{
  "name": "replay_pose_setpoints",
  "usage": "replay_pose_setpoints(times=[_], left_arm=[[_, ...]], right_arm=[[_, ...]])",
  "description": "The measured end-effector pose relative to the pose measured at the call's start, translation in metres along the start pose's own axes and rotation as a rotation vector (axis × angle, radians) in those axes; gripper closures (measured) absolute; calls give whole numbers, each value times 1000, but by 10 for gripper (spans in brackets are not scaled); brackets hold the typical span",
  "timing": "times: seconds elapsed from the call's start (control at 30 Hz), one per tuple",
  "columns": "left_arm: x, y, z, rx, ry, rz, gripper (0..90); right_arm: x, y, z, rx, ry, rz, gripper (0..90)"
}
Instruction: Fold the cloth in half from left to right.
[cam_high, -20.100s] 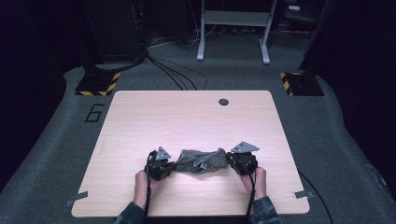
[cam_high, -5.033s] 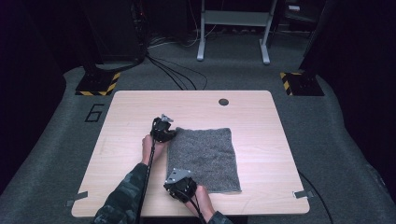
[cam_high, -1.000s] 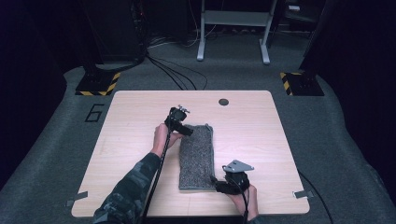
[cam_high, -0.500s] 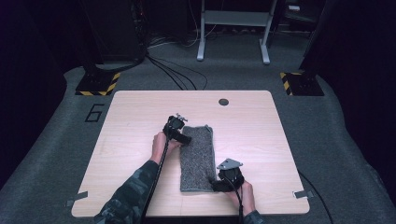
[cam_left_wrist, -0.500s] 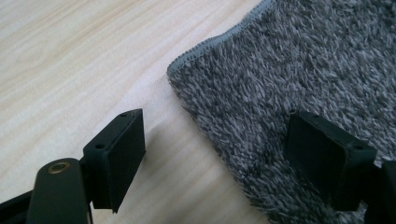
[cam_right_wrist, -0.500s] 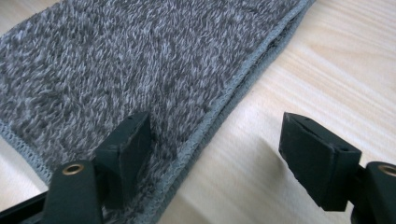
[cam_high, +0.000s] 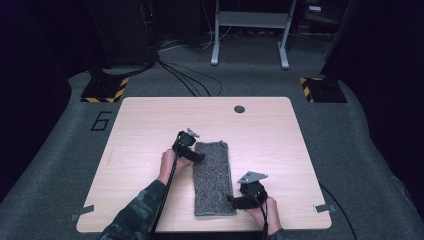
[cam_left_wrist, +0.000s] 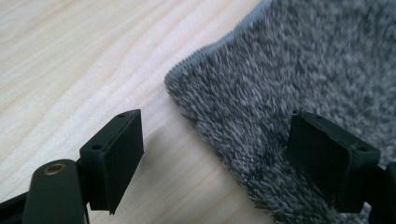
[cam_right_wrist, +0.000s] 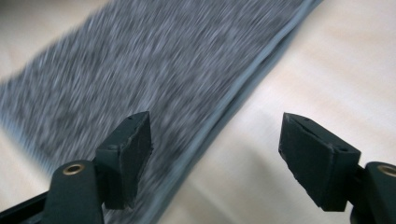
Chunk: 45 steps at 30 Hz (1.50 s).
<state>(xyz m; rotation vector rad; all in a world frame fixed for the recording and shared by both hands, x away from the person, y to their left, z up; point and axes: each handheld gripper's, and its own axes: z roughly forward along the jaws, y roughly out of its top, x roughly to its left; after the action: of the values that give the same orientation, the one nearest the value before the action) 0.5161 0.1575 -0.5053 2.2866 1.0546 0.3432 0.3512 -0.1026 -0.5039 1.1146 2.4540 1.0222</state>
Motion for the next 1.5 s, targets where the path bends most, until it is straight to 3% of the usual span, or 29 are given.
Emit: replay_pose_setpoints(times=[0.1, 0.2, 0.33, 0.6, 0.67, 0.77, 0.87, 0.97, 1.17, 1.33, 1.5], left_arm=[[5, 3, -3, -16, -3, -22, 176], [12, 8, -5, -28, 2, -37, 174], [21, 11, -2, -25, 1, -71, 172], [28, 12, 6, -21, 18, -86, 179], [29, 12, 8, -18, 27, -86, 179], [31, 11, 9, 2, 39, -72, 180], [32, 10, 9, 0, 41, -80, 180], [34, 11, 5, -15, 48, -79, 185], [37, 18, 1, -38, 34, -95, 189], [29, 22, 7, -20, 26, -60, 212], [25, 22, 15, 1, 8, -43, 277]], right_arm=[[-16, 23, -1, -39, -24, 8, 252], [-34, 49, 9, -58, -52, 17, 262], [-60, 82, 37, -54, -68, 35, 268], [-84, 120, 85, -2, -91, 44, 346], [-88, 123, 92, -3, -87, 50, 366], [-96, 128, 102, 12, -116, 69, 409], [-102, 126, 107, 29, -186, 60, 444], [-110, 121, 108, 52, -191, 83, 470], [-113, 123, 100, 7, -140, 83, 538], [-109, 124, 106, 28, -94, 53, 573], [-110, 122, 113, 61, -91, 56, 647]])
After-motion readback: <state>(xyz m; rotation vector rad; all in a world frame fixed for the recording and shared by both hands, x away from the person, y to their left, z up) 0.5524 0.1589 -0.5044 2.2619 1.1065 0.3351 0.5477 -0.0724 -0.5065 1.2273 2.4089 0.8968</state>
